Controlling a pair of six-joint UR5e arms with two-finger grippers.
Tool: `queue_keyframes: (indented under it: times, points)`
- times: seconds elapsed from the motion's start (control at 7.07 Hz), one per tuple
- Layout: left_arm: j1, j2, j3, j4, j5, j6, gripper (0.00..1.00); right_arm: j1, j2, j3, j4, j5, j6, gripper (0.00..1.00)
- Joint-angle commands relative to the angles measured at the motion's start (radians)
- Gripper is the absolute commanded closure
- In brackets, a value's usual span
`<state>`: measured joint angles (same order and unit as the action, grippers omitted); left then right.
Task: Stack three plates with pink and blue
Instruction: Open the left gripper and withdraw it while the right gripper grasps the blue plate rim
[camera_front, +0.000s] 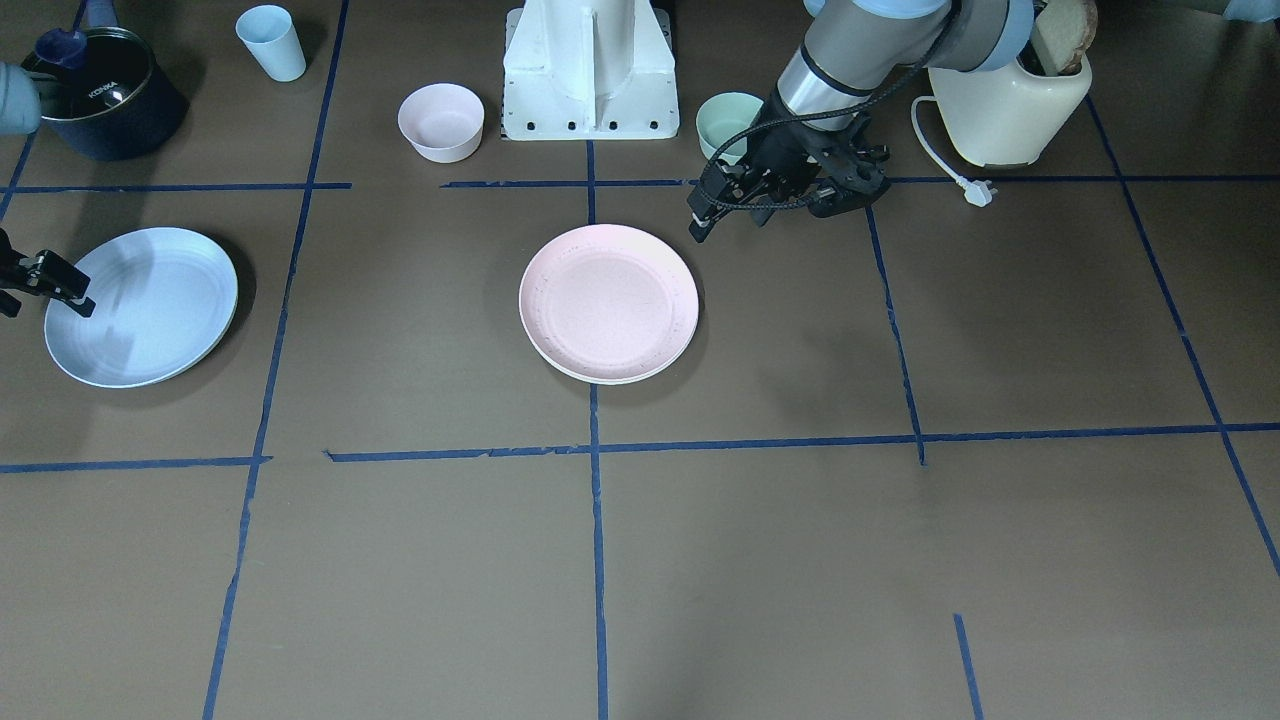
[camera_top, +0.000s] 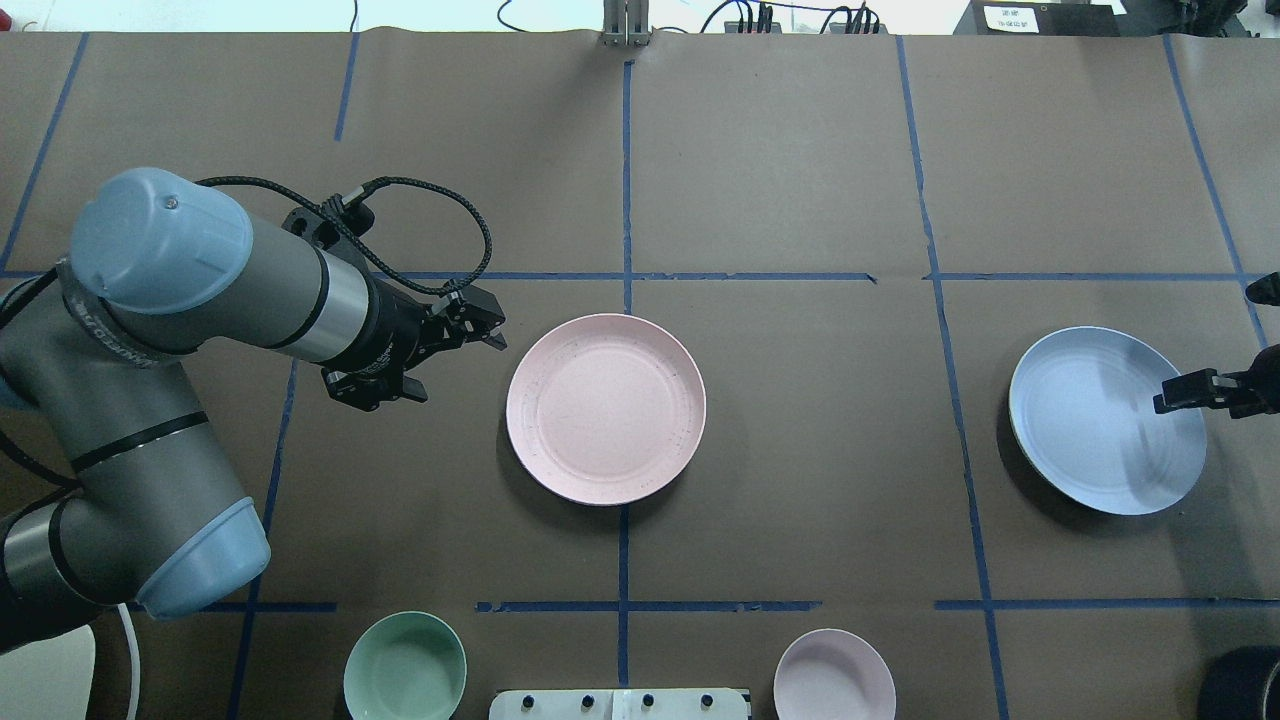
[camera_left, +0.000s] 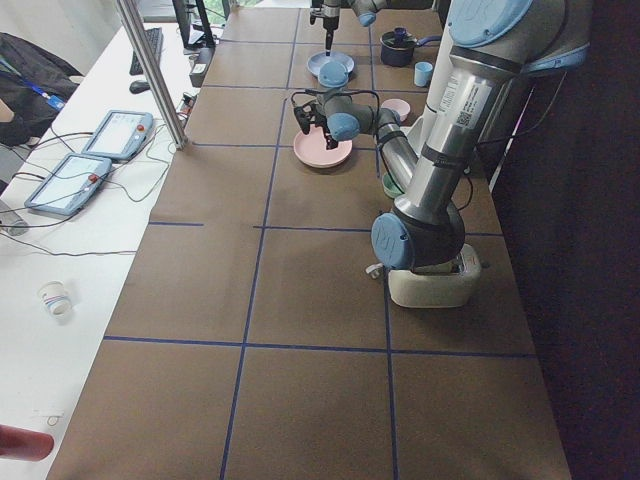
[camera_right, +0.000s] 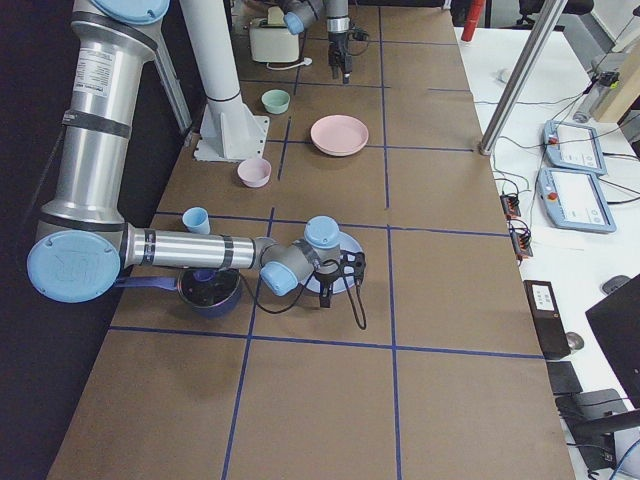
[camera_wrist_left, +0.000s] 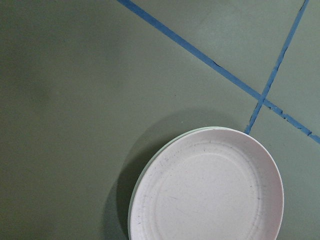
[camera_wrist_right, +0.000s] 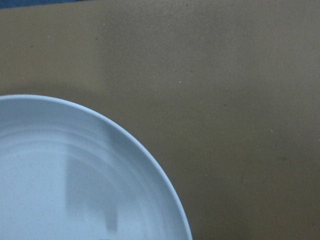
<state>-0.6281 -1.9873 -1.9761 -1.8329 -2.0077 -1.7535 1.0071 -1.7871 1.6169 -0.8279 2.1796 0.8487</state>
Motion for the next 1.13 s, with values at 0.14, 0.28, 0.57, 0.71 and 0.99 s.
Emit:
queue_keyframes:
  times: [0.14,0.28,0.57,0.71,0.99]
  points:
    - [-0.063,0.071,-0.047,0.003,-0.063,0.066,0.00,-0.001,-0.011,-0.014,0.006,-0.003,0.001,0.83]
    - [-0.115,0.129,-0.076,0.003,-0.112,0.131,0.00,-0.001,-0.014,-0.012,0.006,-0.003,-0.003,0.98]
    - [-0.221,0.215,-0.084,0.001,-0.190,0.259,0.00,0.001,-0.012,0.003,0.007,0.003,0.001,1.00]
    - [-0.282,0.263,-0.086,0.001,-0.238,0.352,0.00,0.004,-0.017,0.027,0.012,0.005,0.004,1.00]
    - [-0.463,0.429,-0.072,0.004,-0.267,0.724,0.00,0.049,-0.034,0.064,0.053,0.023,0.003,1.00]
